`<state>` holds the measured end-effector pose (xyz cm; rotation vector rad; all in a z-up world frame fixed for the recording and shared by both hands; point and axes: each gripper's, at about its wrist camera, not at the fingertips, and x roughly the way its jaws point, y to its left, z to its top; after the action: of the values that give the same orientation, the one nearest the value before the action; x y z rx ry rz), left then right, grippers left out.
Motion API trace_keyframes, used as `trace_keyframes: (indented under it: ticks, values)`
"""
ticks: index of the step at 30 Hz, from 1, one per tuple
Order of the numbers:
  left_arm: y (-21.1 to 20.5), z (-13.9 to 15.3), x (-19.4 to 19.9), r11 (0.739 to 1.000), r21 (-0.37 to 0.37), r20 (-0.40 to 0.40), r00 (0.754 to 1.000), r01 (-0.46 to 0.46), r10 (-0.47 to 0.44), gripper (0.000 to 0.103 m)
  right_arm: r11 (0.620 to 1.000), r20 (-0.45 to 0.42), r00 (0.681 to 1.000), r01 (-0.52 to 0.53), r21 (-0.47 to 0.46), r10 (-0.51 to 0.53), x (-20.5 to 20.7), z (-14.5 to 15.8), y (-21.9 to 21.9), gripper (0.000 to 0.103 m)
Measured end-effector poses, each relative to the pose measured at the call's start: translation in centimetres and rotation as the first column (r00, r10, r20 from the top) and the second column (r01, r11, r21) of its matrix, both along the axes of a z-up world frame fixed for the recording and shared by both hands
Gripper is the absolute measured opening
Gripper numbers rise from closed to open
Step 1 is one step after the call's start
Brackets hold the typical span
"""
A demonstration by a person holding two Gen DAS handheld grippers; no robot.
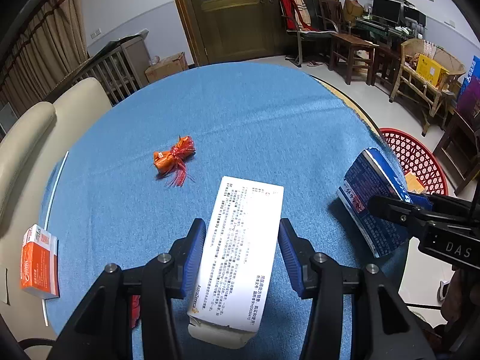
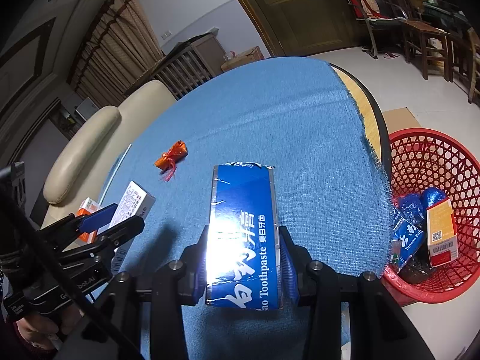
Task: Collect trash
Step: 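Hold the toothpaste box in the right gripper while the left holds the white blister pack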
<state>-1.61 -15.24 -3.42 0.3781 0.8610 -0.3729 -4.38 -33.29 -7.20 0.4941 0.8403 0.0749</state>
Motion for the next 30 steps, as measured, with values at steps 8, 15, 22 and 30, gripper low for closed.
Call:
trace_keyframes:
  ticks: [8, 15, 22, 30]
  values:
    - [-0.3, -0.1, -0.2, 1.000, 0.014, 0.002, 1.000, 0.008, -0.008, 0.051, 1.000, 0.002, 1.000, 0.001, 0.001, -0.001, -0.1, 0.0, 0.0, 0.044]
    - [-0.5, 0.0, -0.2, 1.000, 0.020, 0.007, 1.000, 0.012, -0.012, 0.051, 1.000, 0.001, 1.000, 0.010, 0.006, -0.010, -0.2, -0.1, -0.2, 0.044]
    - [-0.9, 0.0, -0.3, 0.999, 0.028, 0.008, 1.000, 0.022, -0.023, 0.051, 1.000, 0.000, 1.000, 0.018, 0.009, -0.018, -0.3, -0.2, -0.5, 0.044]
    - [-1.2, 0.0, -0.3, 0.999, 0.034, 0.008, 0.999, 0.031, -0.031, 0.051, 0.999, 0.001, 1.000, 0.027, 0.017, -0.027, -0.5, -0.2, -1.0, 0.045]
